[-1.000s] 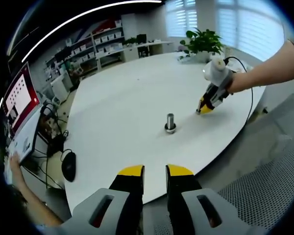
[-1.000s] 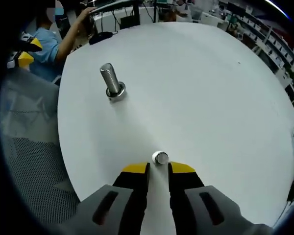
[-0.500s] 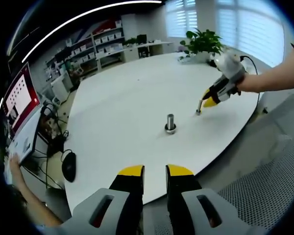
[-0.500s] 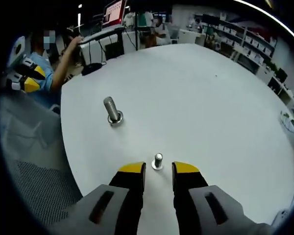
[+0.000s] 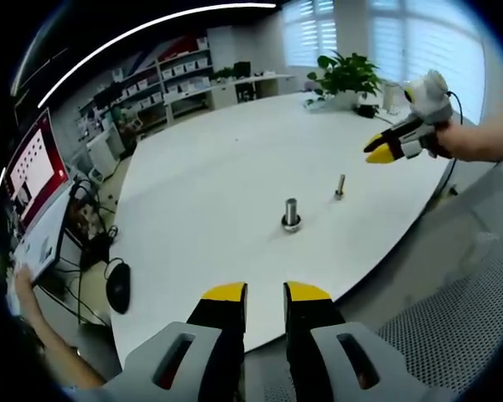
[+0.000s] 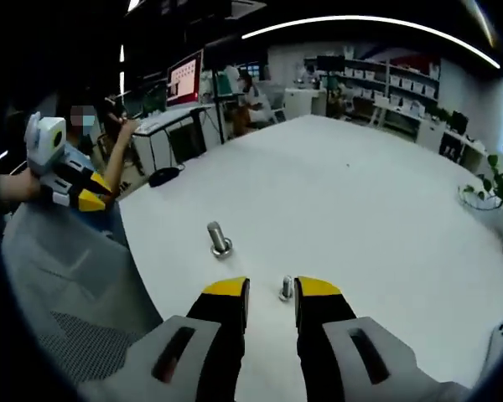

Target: Place the washer onto the threaded stud by aligning its center hole with the stud, sliding it down to the base, and recovering from edge contact or off-axis alignment until the washer reaches the visible bottom stop.

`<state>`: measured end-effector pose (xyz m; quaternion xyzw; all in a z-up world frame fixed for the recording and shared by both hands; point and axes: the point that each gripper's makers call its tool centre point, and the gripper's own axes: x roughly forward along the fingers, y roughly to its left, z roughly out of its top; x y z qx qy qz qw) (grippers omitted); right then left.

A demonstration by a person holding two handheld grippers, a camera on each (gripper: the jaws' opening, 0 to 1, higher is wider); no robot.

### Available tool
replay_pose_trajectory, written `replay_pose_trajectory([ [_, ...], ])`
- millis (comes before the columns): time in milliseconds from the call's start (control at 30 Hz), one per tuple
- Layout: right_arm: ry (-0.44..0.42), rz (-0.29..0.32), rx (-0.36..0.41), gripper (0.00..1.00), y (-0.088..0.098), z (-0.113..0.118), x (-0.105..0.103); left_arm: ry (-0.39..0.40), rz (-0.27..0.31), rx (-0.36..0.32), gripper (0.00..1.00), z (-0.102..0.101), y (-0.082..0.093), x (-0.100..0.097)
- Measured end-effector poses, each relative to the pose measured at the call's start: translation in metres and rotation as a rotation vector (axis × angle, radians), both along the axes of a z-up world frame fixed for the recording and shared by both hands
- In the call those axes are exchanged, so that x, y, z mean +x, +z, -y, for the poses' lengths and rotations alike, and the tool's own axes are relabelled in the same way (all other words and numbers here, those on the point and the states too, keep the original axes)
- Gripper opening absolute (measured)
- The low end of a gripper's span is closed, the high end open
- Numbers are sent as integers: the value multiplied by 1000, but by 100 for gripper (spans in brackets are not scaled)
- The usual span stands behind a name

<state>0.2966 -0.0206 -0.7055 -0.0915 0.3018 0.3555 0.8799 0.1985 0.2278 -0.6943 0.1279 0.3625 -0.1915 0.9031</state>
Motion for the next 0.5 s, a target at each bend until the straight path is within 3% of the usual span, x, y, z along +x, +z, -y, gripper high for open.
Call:
replay_pose_trajectory([
  [333, -64, 10, 82, 25, 25, 12, -16, 2, 9, -6, 15, 1, 2, 0],
  [500, -111, -18, 153, 26, 40, 25, -33, 5, 13, -8, 15, 0, 3, 0],
])
